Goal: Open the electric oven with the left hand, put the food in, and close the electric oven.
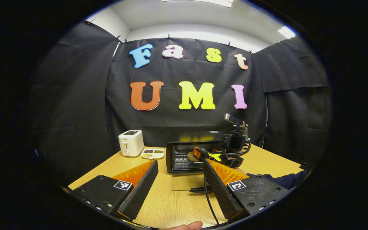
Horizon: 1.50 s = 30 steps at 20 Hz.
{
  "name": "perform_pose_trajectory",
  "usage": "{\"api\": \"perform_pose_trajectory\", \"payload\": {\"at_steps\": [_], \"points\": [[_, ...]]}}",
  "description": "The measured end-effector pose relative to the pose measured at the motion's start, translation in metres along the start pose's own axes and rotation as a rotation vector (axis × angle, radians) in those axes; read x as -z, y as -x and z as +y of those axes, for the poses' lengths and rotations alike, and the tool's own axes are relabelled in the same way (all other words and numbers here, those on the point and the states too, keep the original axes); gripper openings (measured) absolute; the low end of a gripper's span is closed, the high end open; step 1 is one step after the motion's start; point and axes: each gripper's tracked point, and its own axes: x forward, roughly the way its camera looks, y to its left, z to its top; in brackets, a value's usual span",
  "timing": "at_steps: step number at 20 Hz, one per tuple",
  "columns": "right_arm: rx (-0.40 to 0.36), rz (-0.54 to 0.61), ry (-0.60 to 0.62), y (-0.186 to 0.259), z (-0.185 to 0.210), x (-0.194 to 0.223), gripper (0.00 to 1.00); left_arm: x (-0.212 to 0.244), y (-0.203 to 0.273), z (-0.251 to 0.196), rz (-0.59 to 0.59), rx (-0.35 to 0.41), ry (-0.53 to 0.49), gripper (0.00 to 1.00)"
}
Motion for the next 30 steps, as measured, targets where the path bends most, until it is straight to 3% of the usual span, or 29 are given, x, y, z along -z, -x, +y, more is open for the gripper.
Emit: {"api": "perform_pose_trajectory", "payload": {"at_steps": [1, 7, 12, 16, 20, 24, 30], "points": [[-0.005, 0.009, -0.008, 0.012, 0.0, -0.001, 0.96, 0.0, 0.0, 0.0, 0.002, -0.001, 0.003, 0.93], [-0.026, 0.005, 0.031, 0.088, -0.009, -0.015, 0.93, 0.015, -0.003, -0.002, 0.054, -0.016, 0.018, 0.93], [0.029, -0.093, 0.135, 0.163, -0.035, -0.047, 0.93, 0.045, -0.016, -0.024, 0.123, 0.021, 0.032, 0.93], [0.026, -0.093, 0.082, 0.218, -0.049, -0.071, 0.93, 0.067, -0.023, -0.056, 0.182, 0.062, 0.036, 0.93], [0.131, -0.162, 0.076, 0.268, -0.092, -0.105, 0.94, 0.096, -0.038, -0.078, 0.243, 0.067, 0.02, 0.93], [0.187, -0.18, 0.076, 0.301, -0.114, -0.114, 0.94, 0.131, -0.044, -0.103, 0.326, 0.075, 0.009, 0.93], [0.128, -0.145, 0.073, 0.319, -0.113, -0.094, 0.92, 0.177, -0.06, -0.114, 0.412, 0.07, 0.007, 0.93]]}}
